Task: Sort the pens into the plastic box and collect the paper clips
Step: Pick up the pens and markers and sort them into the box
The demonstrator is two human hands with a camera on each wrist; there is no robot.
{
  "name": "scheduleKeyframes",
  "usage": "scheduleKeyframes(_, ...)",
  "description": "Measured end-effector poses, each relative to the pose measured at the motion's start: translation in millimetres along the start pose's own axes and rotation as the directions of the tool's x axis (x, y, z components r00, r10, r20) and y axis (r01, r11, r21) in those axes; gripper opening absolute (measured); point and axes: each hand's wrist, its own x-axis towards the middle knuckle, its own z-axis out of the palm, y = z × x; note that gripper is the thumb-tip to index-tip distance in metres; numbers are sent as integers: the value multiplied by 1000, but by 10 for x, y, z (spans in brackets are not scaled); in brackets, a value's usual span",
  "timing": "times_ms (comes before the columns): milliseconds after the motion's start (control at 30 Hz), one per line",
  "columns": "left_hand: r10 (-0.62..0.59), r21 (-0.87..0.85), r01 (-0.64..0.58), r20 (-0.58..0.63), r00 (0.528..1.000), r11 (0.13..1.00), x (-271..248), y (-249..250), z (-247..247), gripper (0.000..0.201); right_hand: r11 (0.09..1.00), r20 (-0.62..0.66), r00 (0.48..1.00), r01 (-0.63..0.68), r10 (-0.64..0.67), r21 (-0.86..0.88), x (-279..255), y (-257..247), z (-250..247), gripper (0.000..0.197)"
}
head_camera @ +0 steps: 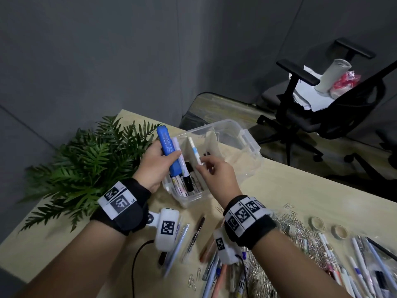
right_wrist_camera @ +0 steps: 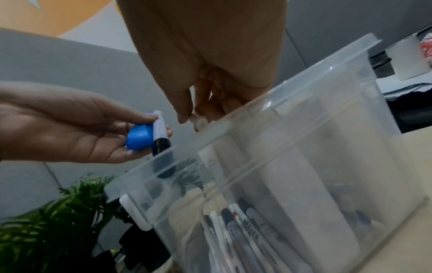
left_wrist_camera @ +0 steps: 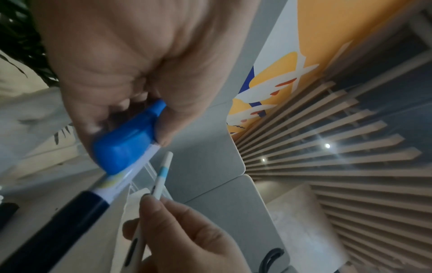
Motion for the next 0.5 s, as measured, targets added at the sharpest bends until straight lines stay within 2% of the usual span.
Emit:
scheduleKeyframes(100,-12,98,17,-53,999,995,71,-82,33,16,999,34,999,16,-15,-47,18,10,70,20)
scheduleKeyframes(200,-53,167,61,-53,997,984,96,-110,63,22,994,50,998,39,-34,-105,30,24,96,25)
scheduleKeyframes(233,-84,179,89,-38,996,980,93,-98,71,29,993,48,998,36,-31,-109,30,28,89,29)
scheduleKeyframes(300,-147,204,148,-20,989,968,87,-75,68,56,997,25,999,35,-33,-64,17,31,40,32)
scheduleKeyframes(367,-160,245,158,-13,987,956,43,-27,53,71,999,-25,999,46,-46,3,-18,33,-48,26)
scheduleKeyframes(433,-128,276,123,1,992,953,-36,31,47,69,996,-72,996,56,-52,63,-75,44,-166,16)
scheduleKeyframes(500,-80,263,75,10,997,962,-138,80,52,52,987,-95,995,57,-43,149,-163,61,-296,9)
